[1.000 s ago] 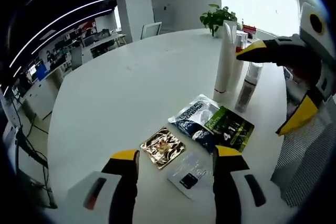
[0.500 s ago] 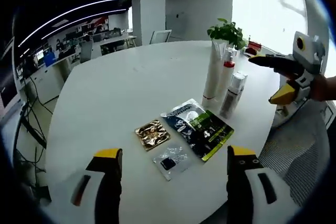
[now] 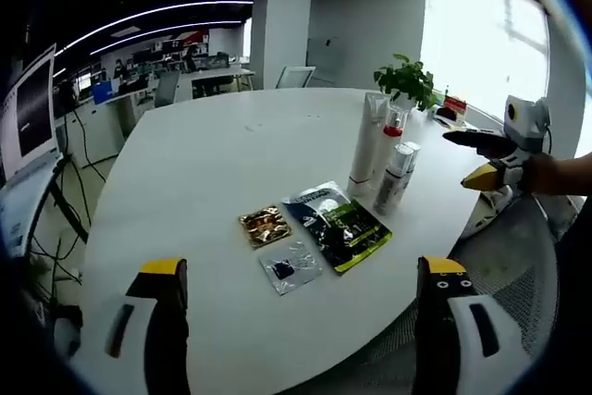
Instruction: Arrange the skincare products in the storage area until every visible bottle or jar stands upright without overlapping.
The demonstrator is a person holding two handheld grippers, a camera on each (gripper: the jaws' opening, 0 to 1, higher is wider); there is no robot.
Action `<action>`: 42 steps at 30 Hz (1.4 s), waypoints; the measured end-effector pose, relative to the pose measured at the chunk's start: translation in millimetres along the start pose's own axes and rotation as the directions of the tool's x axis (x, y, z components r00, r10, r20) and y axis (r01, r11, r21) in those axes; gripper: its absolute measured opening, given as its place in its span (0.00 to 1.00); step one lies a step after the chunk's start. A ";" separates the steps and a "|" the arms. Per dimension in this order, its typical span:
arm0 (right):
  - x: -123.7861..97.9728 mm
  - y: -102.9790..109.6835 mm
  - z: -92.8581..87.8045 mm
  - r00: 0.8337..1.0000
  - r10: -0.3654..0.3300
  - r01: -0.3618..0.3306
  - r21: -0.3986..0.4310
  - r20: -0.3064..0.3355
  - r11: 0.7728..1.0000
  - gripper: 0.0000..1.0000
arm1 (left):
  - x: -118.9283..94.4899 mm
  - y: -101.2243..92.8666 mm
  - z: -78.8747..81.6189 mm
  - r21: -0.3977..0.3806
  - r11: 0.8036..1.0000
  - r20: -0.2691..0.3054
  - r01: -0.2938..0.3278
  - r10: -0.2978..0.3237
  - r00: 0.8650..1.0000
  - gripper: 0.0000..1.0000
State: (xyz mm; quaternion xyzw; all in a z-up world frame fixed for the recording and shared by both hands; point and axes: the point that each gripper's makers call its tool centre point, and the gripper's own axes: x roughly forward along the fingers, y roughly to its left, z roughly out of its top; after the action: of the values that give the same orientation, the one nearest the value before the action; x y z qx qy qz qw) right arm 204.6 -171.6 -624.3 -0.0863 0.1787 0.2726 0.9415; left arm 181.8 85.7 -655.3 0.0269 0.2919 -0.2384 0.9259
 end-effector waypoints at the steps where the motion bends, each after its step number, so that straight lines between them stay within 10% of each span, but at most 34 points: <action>1: 0.4 -0.8 -0.6 1.000 -0.001 0.001 0.002 0.000 1.000 1.00 | -2.5 -0.9 -1.5 0.001 1.000 0.001 -0.005 0.005 1.000 0.99; 42: 2.5 2.5 -10.5 1.000 0.001 -0.002 -0.037 -0.024 0.999 0.99 | -0.9 3.2 -11.6 0.020 0.999 -0.036 -0.046 0.047 0.998 0.99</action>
State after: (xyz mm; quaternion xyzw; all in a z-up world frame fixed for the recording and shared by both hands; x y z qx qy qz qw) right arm 202.3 -171.1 -635.1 -0.1069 0.1852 0.2754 0.9372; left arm 176.5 91.1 -664.8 0.0471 0.3056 -0.2190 0.9254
